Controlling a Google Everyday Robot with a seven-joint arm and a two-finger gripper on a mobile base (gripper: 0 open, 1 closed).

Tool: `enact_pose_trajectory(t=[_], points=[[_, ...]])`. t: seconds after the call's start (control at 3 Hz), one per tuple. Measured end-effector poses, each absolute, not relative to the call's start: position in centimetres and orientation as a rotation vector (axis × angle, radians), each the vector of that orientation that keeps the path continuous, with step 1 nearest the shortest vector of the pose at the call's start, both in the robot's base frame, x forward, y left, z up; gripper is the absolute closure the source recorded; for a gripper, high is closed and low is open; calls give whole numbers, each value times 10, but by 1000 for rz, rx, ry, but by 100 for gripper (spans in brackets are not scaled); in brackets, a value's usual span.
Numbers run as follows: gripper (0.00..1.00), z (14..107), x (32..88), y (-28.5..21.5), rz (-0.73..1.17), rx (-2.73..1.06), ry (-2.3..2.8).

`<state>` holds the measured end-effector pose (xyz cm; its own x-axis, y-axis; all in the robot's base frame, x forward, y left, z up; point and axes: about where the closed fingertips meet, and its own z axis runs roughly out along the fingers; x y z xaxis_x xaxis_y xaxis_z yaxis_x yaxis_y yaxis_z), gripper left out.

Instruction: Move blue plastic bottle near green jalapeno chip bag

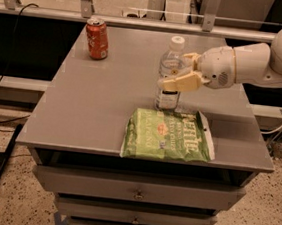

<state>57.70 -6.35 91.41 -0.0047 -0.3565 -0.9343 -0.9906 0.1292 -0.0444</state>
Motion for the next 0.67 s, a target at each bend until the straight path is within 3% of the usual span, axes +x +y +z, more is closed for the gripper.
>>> enact_pose_trajectory(t=[0.67], points=[[7,910,574,-62,909,-1381,1522]])
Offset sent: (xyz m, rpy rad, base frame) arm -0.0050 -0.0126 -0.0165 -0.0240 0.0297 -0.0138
